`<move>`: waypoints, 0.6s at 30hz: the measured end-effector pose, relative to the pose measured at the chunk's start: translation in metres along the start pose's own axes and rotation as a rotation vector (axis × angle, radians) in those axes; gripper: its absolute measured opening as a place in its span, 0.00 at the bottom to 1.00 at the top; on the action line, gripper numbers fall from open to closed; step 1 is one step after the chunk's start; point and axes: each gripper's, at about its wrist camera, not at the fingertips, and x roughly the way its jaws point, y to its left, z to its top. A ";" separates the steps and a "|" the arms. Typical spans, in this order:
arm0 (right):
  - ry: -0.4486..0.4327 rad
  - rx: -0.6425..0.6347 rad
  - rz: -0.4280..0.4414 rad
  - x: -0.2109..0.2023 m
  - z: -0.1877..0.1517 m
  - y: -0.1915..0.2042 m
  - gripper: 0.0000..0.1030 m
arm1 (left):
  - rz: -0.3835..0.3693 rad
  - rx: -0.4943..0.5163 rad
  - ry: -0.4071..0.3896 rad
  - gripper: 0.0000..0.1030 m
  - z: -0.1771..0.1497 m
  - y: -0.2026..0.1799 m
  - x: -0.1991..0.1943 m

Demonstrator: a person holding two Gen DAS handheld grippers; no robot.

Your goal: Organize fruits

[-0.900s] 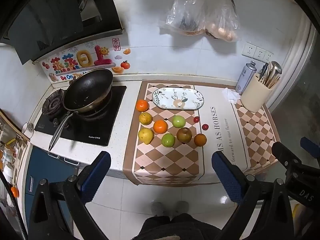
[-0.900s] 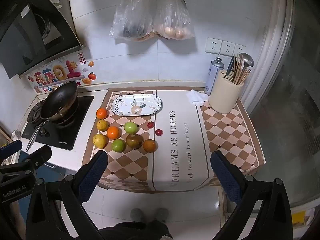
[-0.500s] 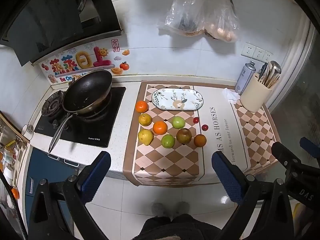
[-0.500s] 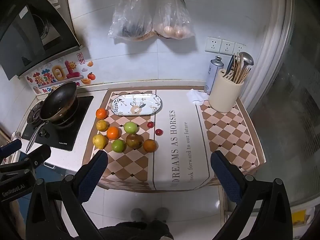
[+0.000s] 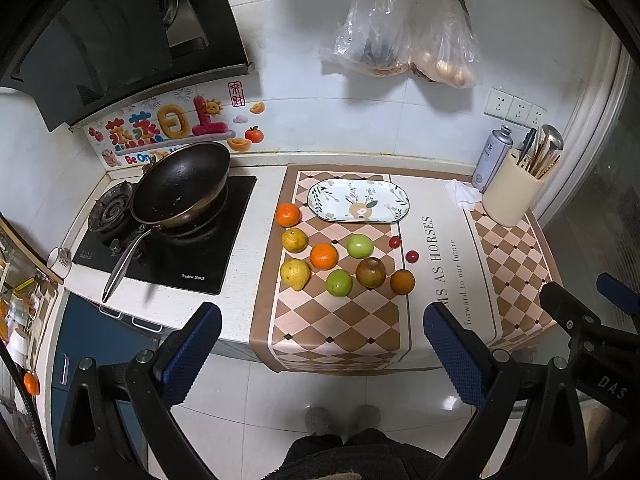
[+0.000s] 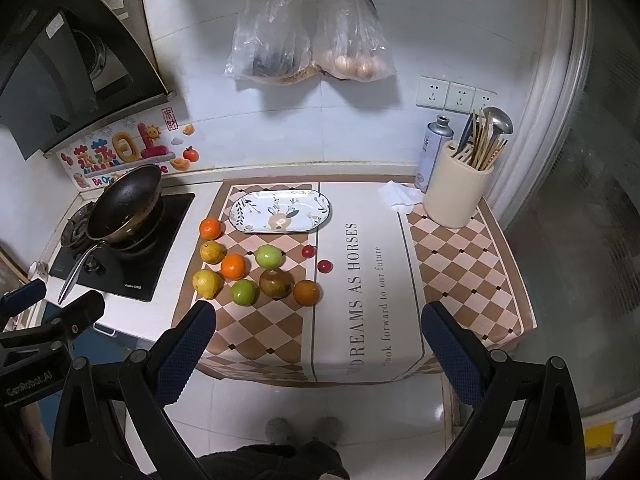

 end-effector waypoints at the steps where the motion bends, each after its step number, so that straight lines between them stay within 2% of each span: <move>1: 0.002 0.002 0.003 0.001 0.000 -0.001 1.00 | -0.001 0.000 0.002 1.00 0.000 0.000 0.000; 18: 0.007 0.016 0.006 -0.005 -0.005 -0.002 1.00 | -0.011 0.000 -0.003 1.00 -0.003 -0.001 -0.007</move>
